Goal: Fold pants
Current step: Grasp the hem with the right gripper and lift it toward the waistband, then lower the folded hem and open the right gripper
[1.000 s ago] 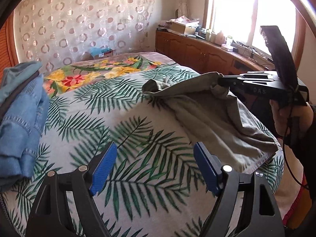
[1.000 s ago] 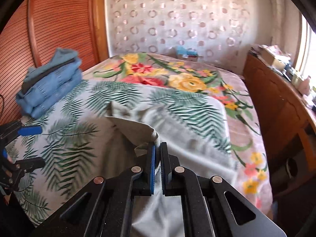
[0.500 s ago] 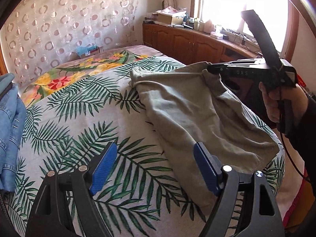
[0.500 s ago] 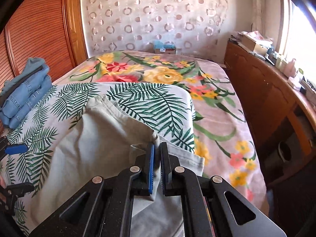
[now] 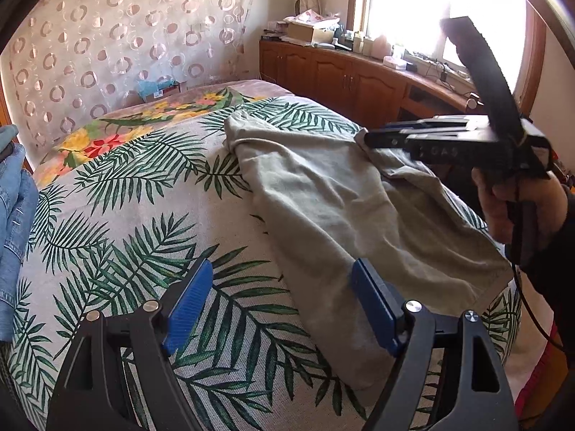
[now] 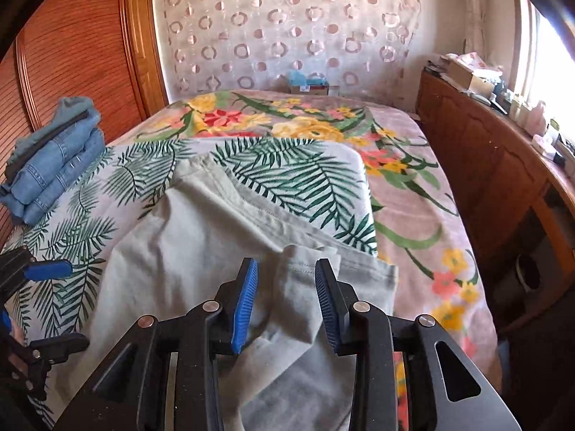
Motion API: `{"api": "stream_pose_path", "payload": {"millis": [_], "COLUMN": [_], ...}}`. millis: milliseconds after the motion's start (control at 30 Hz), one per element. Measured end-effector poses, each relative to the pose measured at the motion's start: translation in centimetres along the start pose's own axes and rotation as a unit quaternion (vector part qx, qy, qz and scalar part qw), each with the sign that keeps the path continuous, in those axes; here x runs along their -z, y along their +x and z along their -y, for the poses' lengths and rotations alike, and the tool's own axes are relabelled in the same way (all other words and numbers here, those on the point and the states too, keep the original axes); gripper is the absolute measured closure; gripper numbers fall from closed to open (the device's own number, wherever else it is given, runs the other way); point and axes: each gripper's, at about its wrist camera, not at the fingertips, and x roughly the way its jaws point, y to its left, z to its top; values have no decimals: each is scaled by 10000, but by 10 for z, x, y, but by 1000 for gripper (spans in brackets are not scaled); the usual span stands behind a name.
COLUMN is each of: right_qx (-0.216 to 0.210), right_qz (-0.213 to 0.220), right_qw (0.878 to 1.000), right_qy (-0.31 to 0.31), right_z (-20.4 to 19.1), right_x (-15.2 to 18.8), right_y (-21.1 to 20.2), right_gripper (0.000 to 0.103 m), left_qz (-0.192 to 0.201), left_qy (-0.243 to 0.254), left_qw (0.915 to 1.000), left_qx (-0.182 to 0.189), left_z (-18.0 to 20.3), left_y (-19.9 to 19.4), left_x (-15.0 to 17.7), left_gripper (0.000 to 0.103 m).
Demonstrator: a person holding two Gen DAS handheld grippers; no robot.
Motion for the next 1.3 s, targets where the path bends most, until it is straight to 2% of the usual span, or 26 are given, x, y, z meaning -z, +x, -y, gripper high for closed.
{"api": "stream_pose_path", "payload": {"millis": [67, 167, 233, 400, 633, 833, 1033, 1133, 1300], "right_qx": [21, 94, 138, 256, 540, 790, 674, 555, 461], "right_qz": [-183, -308, -303, -6, 94, -160, -35, -16, -302], "right_qw": [9998, 9995, 9994, 9996, 9980, 9957, 9962, 9972, 9975], "right_qy": [17, -5, -75, 145, 322, 464, 555, 509, 439], "right_z": [3, 9, 12, 34, 65, 69, 62, 55, 55], "right_x": [-2, -5, -7, -13, -12, -11, -8, 2, 10], "right_y": [11, 19, 19, 0, -8, 13, 3, -8, 7], "right_gripper": [69, 92, 100, 100, 100, 99, 77, 75, 75], "left_qz": [118, 215, 237, 165, 68, 18, -99, -166, -289], "left_qy": [-56, -77, -62, 39, 87, 80, 73, 64, 97], "left_qw": [9999, 9997, 9997, 9998, 9999, 10000, 9999, 9998, 9995], "left_qx": [15, 75, 76, 73, 54, 56, 14, -21, -96], "left_z": [-1, 0, 2, 7, 9, 9, 10, 9, 11], "left_y": [-3, -7, -9, -7, -3, -1, 4, 7, 13], "left_x": [0, 0, -1, 1, 3, 4, 4, 3, 3], "left_gripper": [23, 23, 23, 23, 23, 23, 23, 23, 23]}}
